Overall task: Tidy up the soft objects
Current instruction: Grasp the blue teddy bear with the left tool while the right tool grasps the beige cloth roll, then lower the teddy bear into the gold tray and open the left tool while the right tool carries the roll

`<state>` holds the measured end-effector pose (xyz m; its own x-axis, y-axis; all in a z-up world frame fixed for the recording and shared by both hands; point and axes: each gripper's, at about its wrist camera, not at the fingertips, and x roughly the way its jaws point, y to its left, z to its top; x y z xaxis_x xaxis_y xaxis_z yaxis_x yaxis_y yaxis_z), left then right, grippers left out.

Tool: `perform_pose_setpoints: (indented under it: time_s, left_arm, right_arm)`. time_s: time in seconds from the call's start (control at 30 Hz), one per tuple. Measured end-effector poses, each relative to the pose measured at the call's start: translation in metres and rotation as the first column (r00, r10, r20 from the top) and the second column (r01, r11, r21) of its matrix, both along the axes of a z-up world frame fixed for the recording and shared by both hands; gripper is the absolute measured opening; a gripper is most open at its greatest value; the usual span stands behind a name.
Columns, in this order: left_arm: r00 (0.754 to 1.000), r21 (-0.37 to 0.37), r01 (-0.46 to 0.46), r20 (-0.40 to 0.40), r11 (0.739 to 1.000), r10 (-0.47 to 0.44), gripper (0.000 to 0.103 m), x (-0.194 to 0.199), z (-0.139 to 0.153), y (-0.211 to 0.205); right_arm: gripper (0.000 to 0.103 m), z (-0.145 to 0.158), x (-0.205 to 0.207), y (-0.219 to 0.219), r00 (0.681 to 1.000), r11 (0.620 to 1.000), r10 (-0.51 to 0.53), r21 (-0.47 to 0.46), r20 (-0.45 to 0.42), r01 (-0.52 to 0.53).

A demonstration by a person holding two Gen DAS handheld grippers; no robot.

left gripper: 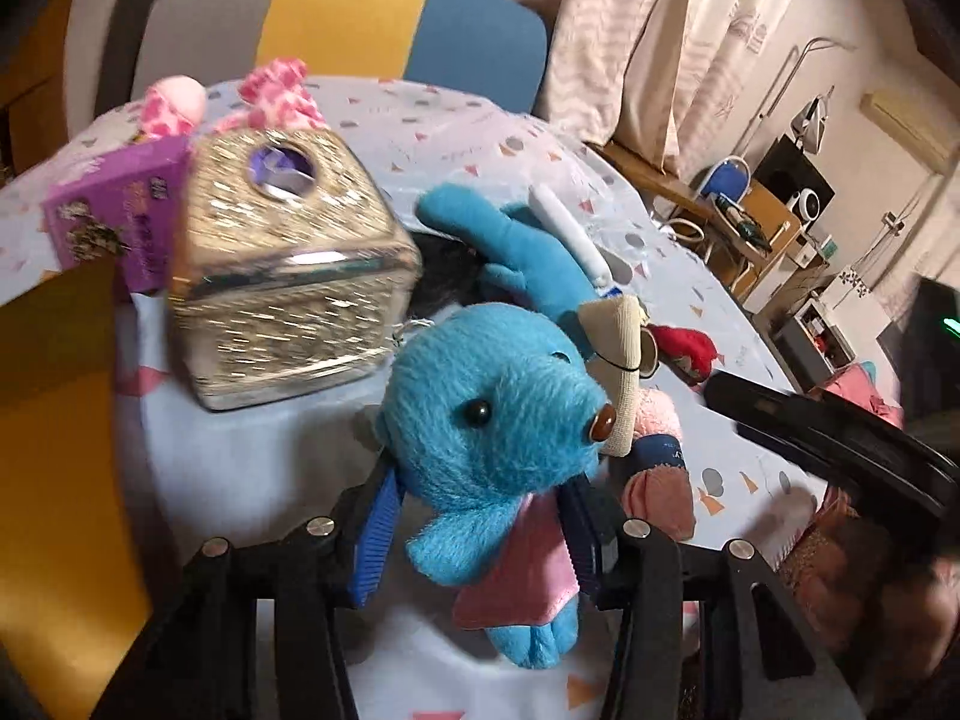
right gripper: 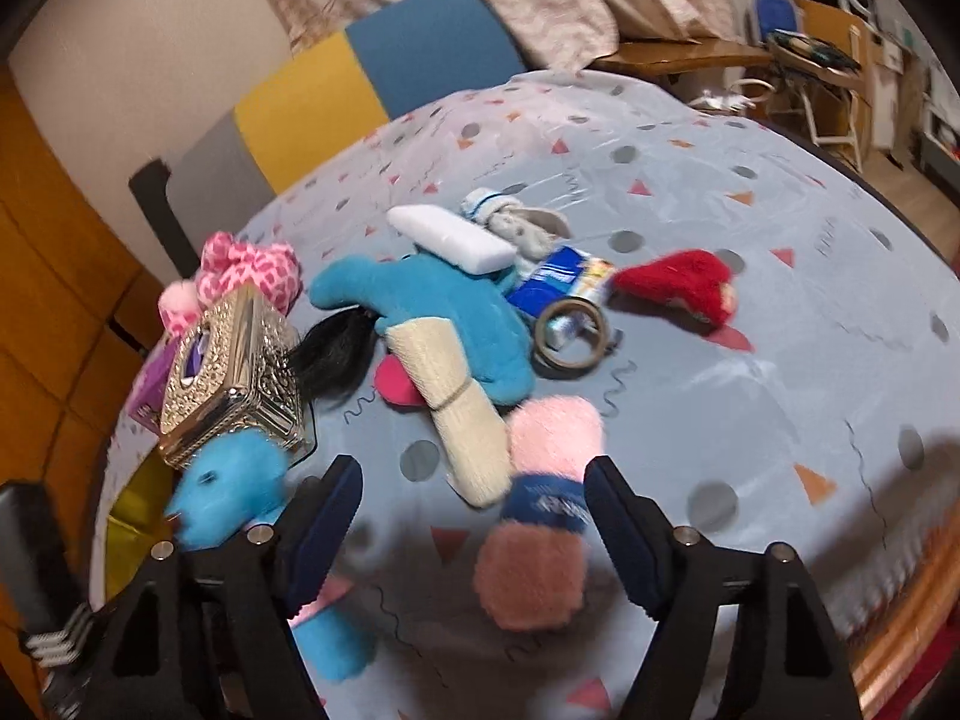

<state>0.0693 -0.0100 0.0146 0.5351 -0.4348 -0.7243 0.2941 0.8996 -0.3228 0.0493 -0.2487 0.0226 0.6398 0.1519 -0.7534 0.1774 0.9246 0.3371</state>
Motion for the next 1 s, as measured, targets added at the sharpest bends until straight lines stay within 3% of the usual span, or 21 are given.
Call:
perform_pose_setpoints:
  time_s: [0.13,0.23,0.27,0.3,0.33,0.5,0.57,0.8,0.93,1.0]
  left_arm:
    - [1.000,-0.026,-0.025,0.016,0.999,0.026,0.051,-0.009,0.016,0.029]
    - [0.997,-0.037,-0.062,0.034,0.997,0.064,0.051,-0.012,0.029,0.052]
    - [0.996,-0.037,-0.073,0.040,0.997,0.074,0.051,-0.014,0.032,0.061]
    - [0.995,-0.036,-0.086,0.045,0.996,0.088,0.051,-0.014,0.035,0.069]
    - [0.993,-0.036,-0.105,0.046,0.994,0.106,0.051,-0.014,0.038,0.080]
    - [0.969,0.013,-0.245,0.043,0.969,0.245,0.051,-0.004,0.037,0.142]
    - [0.954,0.026,-0.299,0.003,0.954,0.299,0.051,0.007,0.028,0.168]
    - [0.931,0.084,-0.349,-0.080,0.933,0.356,0.052,0.053,-0.006,0.194]
    - [0.934,0.138,-0.331,-0.090,0.933,0.345,0.061,0.083,-0.022,0.186]
    - [0.929,0.169,-0.332,-0.108,0.928,0.353,0.079,0.097,-0.028,0.184]
  right_arm:
    - [0.075,-0.009,0.033,0.020,0.997,0.995,0.060,-0.076,-0.052,-0.064]
    - [0.064,-0.024,0.059,0.029,0.992,0.989,0.067,-0.125,-0.111,-0.081]
    - [0.055,-0.032,0.068,0.030,0.988,0.988,0.072,-0.129,-0.137,-0.090]
    - [0.030,-0.038,0.072,0.031,0.985,0.985,0.069,-0.145,-0.157,-0.092]
    - [0.021,-0.043,0.076,0.031,0.982,0.981,0.056,-0.173,-0.180,-0.088]
    - [0.019,-0.039,0.073,0.027,0.987,0.981,0.069,-0.172,-0.147,-0.094]
    - [0.019,-0.040,0.073,0.024,0.986,0.986,0.074,-0.136,-0.151,-0.095]
    - [0.020,-0.032,0.070,0.021,0.991,0.985,0.070,-0.147,-0.114,-0.086]
    - [0.019,-0.031,0.075,0.026,0.992,0.983,0.077,-0.157,-0.103,-0.093]
    - [0.019,-0.032,0.075,0.026,0.992,0.982,0.076,-0.164,-0.103,-0.092]
